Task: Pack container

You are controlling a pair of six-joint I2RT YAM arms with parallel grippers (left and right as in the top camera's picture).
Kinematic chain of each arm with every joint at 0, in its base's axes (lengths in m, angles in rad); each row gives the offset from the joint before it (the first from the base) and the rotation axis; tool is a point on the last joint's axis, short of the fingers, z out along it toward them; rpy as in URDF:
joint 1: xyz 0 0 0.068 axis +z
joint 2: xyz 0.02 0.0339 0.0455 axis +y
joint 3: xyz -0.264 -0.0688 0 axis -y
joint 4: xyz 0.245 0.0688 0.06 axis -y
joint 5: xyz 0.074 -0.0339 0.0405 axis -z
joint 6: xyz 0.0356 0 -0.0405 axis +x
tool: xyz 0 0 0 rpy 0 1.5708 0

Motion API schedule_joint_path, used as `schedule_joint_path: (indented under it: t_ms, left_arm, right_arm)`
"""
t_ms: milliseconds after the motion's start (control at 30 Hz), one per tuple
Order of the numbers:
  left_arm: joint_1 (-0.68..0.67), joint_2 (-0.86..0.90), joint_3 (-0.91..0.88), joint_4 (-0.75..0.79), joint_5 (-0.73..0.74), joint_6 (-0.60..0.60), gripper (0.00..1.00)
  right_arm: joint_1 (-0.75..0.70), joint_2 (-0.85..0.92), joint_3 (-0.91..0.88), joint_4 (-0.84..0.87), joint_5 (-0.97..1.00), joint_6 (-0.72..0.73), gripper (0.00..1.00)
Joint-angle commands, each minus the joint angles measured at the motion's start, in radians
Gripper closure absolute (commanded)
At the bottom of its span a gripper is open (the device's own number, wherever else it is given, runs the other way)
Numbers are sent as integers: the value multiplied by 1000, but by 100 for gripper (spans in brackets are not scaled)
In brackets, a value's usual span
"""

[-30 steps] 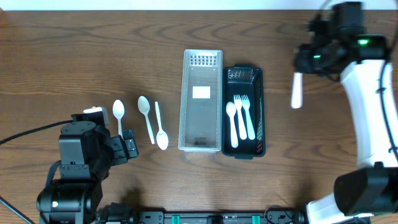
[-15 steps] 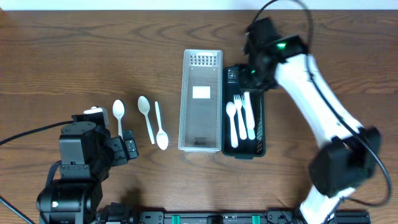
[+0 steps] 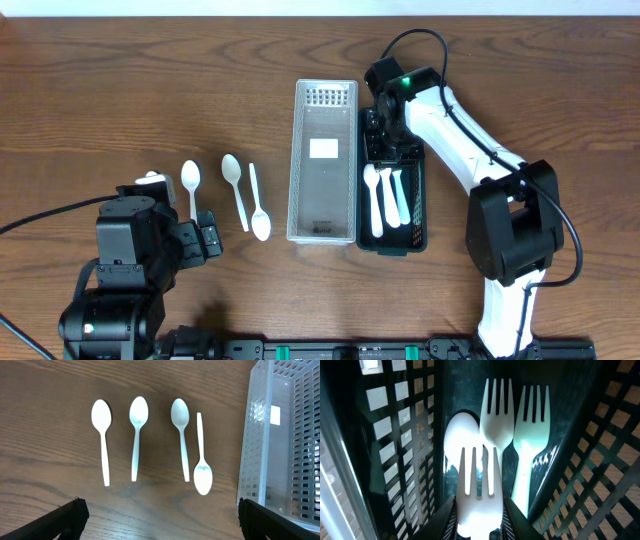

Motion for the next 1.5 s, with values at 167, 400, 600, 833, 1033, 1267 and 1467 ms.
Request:
schedule_joint_path:
  t_ms: [167,400,600,833,1033,1267,1467]
  left_arm:
    - [6,2,13,2,-1,-10,2]
    - [6,2,14,3,-1,-9,2]
    - [6,1,81,-27,-9,-8,2]
    - [6,87,304,-131,-57,-35,2]
    - [3,312,359,-110,-54,-126,2]
    - [2,642,359,-4,-53,-111,2]
    - [1,873,357,37,-53,-115,2]
  right_arm:
    - [3,-49,51,-31,6,-78,59]
    - [-34,-181,185,-112,7,-154,1]
    - [-138,-360,229,-134,37,-142,1]
    - [-398,-452,224,-204,142,-84,1]
    - [-524,-437,105,-182,129,-120,1]
    - [-539,-437,-87,-68,105,-120,1]
    - [-536,-437,-142,-36,96,-120,1]
